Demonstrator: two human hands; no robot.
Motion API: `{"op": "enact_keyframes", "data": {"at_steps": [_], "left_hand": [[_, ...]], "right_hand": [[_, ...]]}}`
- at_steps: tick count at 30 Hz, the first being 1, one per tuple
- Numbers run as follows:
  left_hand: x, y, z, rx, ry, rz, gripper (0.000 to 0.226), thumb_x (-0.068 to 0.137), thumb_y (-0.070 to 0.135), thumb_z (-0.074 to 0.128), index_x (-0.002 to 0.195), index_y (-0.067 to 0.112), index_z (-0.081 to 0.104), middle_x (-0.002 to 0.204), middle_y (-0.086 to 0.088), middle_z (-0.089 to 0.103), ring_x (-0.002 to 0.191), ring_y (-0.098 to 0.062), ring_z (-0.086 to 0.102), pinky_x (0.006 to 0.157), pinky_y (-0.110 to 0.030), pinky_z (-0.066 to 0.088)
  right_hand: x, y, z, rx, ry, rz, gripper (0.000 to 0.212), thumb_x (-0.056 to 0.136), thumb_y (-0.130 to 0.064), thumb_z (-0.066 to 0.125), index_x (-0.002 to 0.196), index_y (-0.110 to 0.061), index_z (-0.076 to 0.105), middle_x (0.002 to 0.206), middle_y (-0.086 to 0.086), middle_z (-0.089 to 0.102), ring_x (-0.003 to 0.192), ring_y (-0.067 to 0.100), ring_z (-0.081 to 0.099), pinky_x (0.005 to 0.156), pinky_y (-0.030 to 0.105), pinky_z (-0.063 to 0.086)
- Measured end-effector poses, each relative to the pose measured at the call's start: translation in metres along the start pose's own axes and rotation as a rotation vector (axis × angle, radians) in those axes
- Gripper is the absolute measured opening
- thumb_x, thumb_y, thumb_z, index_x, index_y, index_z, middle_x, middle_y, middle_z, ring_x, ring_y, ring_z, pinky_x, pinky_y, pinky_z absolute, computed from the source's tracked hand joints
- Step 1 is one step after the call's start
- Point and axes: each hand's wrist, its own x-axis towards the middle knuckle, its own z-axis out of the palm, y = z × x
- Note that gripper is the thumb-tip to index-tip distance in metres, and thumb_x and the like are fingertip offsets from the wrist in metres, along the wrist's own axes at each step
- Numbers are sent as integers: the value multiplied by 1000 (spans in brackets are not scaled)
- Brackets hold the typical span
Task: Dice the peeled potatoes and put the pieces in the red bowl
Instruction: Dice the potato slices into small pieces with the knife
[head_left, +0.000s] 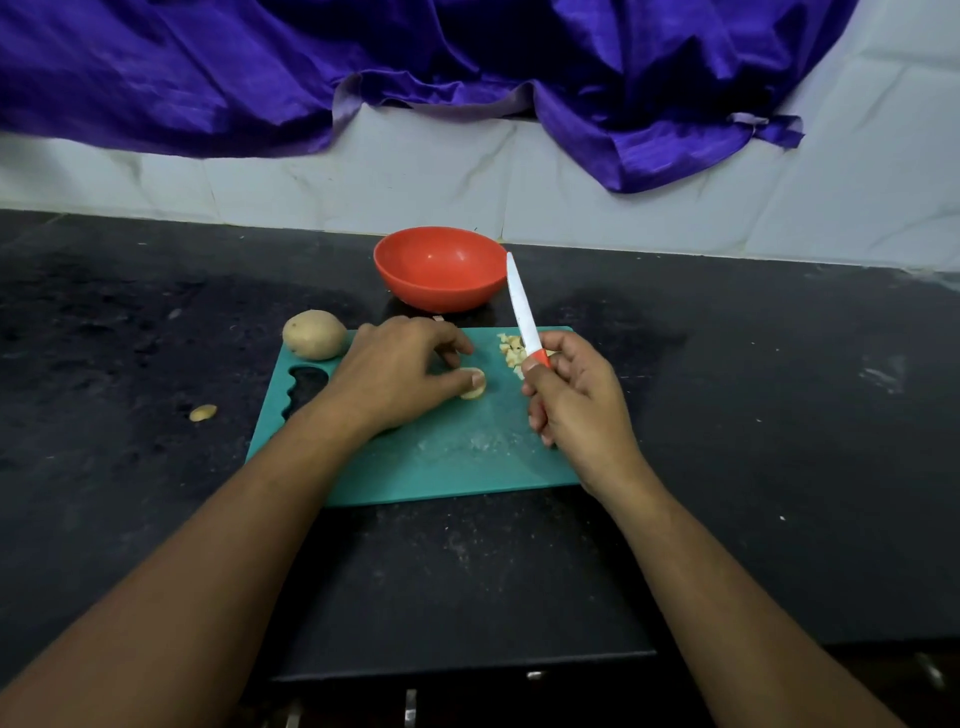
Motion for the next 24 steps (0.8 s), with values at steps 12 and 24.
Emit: {"op": "enact_keyframes", "data": {"at_steps": [12,24], "left_hand": [[3,1,10,40,46,68,28,85,64,66,96,38,72,96,22,68,99,-7,57,97,-44,40],[5,-9,3,29,30,24,25,82,61,74,98,42,74,101,23,70,106,-5,58,103,-45,35]], "right_hand": [[-3,2,-20,-444,52,-122,33,99,-19,61,126,-38,65,76,-3,66,51,16,61,53,34,51],[-17,-26,-4,-892,-93,-149,45,98,-22,55,140,-35,60,94,-3,71,66,10,59,64,32,51]]}}
